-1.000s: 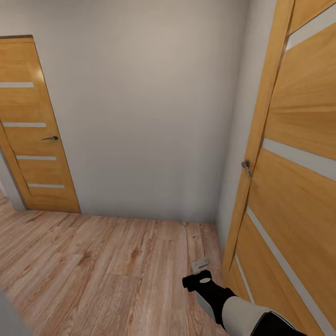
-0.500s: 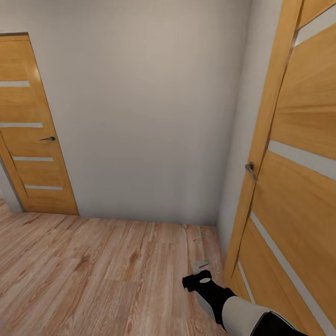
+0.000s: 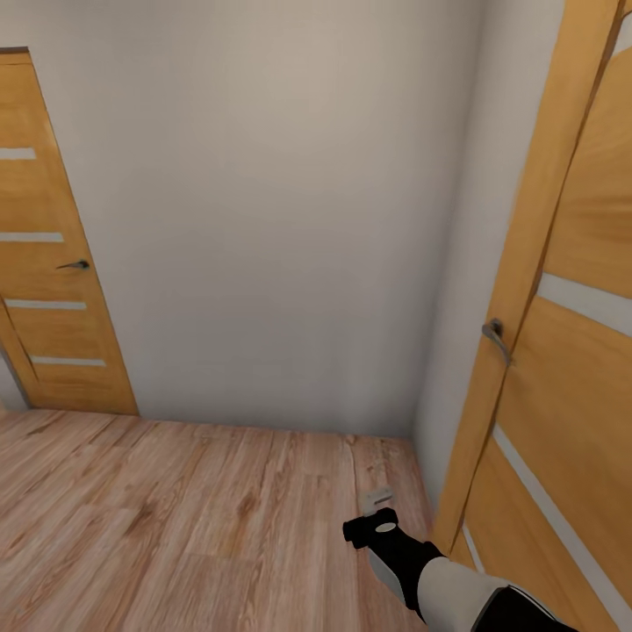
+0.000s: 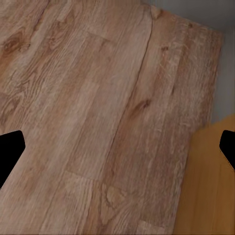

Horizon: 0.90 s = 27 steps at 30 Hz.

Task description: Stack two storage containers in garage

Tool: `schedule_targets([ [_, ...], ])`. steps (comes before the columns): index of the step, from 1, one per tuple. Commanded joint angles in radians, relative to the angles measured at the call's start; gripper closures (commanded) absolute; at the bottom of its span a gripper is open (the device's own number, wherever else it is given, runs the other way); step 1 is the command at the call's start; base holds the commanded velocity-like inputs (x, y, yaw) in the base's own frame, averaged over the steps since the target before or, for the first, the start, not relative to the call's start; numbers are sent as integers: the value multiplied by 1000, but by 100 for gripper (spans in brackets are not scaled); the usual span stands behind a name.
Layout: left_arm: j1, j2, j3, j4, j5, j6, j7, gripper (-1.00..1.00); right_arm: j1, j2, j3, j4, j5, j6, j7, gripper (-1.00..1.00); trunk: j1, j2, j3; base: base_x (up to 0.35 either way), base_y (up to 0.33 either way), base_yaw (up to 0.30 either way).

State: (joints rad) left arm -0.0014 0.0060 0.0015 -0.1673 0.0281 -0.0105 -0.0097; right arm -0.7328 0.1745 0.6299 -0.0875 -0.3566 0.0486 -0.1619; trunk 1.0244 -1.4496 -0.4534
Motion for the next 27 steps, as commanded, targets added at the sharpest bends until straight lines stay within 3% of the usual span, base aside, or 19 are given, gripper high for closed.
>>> schedule_targets([
  [1, 0, 0, 0, -1, 3, -1, -1, -100, 0, 0, 8, -1, -7, 5, -5, -100, 1, 0, -1, 320, 0, 0],
  [27, 0, 1, 0, -1, 4, -2, -1, -100, 0, 0, 9, -1, -8, 7, 6, -100, 1, 0, -1, 295, 0, 0],
])
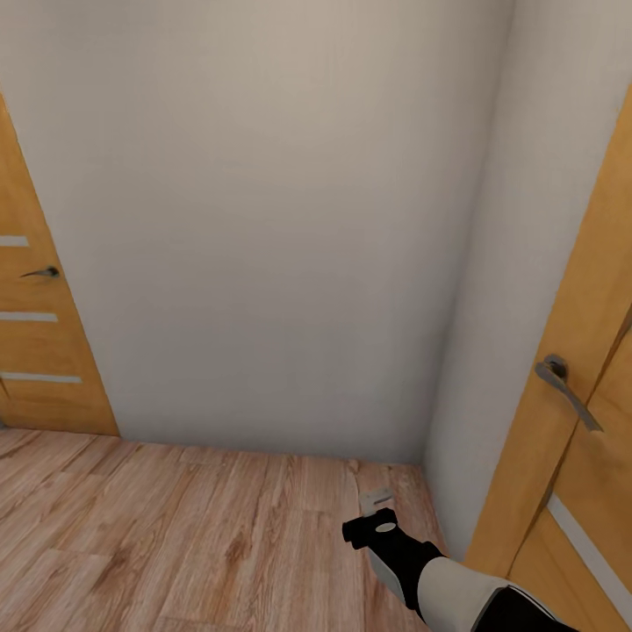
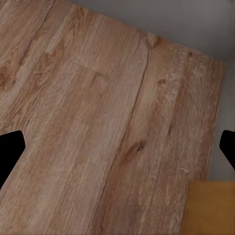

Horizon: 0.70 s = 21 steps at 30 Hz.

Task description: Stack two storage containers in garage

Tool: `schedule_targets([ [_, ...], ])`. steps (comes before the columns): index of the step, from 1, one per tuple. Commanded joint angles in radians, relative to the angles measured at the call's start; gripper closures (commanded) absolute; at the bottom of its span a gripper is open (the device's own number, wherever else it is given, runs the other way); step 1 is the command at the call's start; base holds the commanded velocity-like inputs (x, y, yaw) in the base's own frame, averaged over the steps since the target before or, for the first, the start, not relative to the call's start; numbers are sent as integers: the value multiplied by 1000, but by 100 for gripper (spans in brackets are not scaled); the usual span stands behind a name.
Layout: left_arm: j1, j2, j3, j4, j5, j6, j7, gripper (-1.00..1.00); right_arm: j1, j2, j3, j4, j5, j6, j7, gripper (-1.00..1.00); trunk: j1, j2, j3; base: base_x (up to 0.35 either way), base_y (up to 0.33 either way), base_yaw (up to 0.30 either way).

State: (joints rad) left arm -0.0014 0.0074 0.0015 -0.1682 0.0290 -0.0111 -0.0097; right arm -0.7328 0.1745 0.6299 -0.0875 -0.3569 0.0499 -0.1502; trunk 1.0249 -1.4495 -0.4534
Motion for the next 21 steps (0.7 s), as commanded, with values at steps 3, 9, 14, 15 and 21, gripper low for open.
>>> schedule_targets([
  [3, 0, 0, 0, 0, 3, -1, -1, -100, 0, 0, 8, -2, -8, 6, -6, -100, 0, 0, -1, 18, 0, 0],
  [9, 0, -1, 1, 0, 3, -1, -1, -100, 0, 0, 8, -2, -8, 7, -5, -100, 0, 0, -1, 2, 0, 0],
  [14, 0, -1, 1, 0, 3, -1, -1, -100, 0, 0, 8, -2, -8, 6, -5, -100, 0, 0, -1, 0, 0, 22],
  [15, 0, -1, 1, 0, 3, -1, -1, -100, 0, 0, 8, -2, -8, 6, -5, -100, 0, 0, -1, 0, 0, 141],
  [21, 0, -1, 2, 0, 3, -1, -1, -100, 0, 0, 8, -2, -8, 5, -5, -100, 0, 0, -1, 0, 0, 220],
])
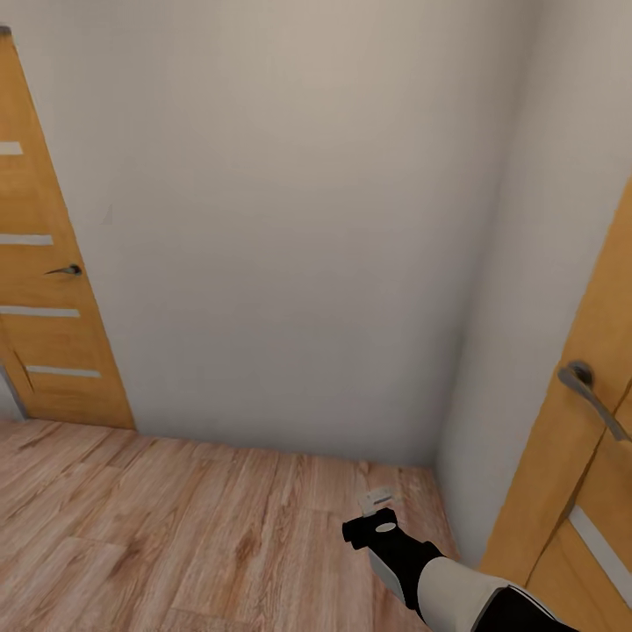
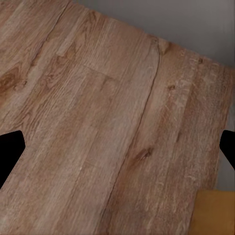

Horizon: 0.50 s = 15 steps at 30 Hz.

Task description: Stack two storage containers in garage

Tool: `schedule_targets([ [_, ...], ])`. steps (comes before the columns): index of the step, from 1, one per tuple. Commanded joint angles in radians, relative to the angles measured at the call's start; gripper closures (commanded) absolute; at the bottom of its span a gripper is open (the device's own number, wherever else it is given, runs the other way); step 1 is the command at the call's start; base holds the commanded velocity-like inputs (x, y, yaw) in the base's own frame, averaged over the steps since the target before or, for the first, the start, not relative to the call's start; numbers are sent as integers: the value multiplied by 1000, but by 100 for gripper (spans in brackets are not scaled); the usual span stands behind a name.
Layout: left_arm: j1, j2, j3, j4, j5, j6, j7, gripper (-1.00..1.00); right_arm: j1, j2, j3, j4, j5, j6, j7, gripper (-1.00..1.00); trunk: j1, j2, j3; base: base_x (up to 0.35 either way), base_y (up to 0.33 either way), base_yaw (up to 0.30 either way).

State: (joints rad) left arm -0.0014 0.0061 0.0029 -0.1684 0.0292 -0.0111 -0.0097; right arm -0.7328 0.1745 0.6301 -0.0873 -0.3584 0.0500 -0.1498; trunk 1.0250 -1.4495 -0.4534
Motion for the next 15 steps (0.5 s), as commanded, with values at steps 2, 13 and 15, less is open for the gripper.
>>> schedule_targets([
  [2, 0, 0, 0, 0, 3, -1, -1, -100, 0, 0, 8, -2, -7, 5, -5, -100, 0, -1, -1, 0, 0, 110],
  [13, 0, 1, -1, 0, 3, -1, -1, -100, 0, 0, 9, -2, -7, 5, -5, -100, 0, -1, -1, 34, 0, 17],
  [15, 0, 1, -1, 1, 3, -1, -2, -100, 0, 0, 9, -2, -7, 5, -5, -100, 0, -1, -1, 249, 0, 0],
])
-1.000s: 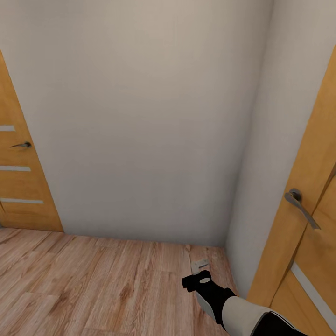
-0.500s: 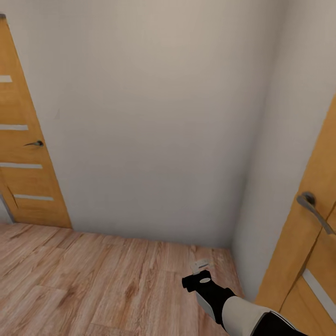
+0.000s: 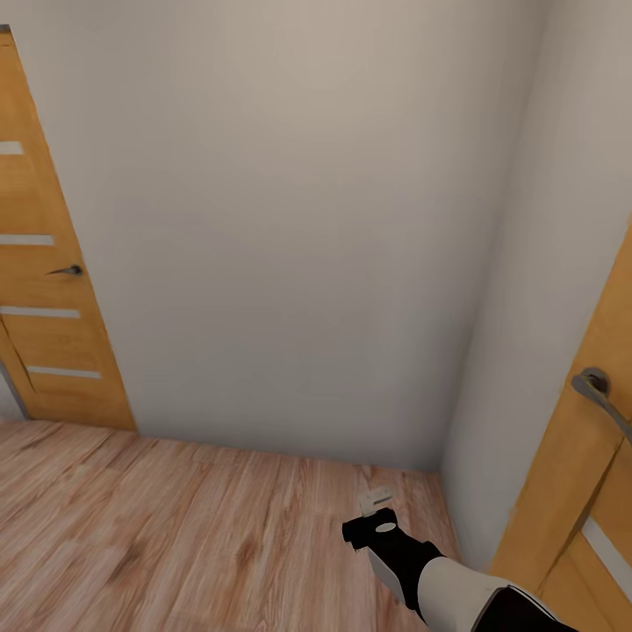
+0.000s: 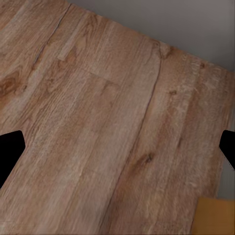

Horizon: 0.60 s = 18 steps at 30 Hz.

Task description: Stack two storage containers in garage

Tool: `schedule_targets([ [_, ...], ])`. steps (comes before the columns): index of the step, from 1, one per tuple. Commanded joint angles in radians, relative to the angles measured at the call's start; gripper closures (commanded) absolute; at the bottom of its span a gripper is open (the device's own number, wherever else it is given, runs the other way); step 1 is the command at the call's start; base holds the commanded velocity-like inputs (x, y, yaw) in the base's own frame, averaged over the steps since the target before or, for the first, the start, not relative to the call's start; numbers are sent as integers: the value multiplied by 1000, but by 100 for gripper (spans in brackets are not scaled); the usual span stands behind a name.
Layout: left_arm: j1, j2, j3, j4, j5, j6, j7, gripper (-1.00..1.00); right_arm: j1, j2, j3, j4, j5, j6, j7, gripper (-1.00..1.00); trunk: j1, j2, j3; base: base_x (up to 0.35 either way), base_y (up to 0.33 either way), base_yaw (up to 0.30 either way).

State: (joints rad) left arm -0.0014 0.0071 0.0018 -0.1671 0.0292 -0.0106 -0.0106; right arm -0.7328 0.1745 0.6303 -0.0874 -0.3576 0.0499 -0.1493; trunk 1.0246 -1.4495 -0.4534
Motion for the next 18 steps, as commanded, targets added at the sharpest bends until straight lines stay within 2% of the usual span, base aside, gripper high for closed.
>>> schedule_targets([
  [1, 0, 0, 0, 0, 3, -1, -1, -100, 0, 0, 9, -2, -7, 5, -5, -100, 0, 0, -1, 279, 0, 0],
  [18, 0, 1, 0, 0, 3, -1, -2, -100, 0, 0, 9, -2, -6, 5, -5, -100, 0, 0, -1, 313, 0, 0],
])
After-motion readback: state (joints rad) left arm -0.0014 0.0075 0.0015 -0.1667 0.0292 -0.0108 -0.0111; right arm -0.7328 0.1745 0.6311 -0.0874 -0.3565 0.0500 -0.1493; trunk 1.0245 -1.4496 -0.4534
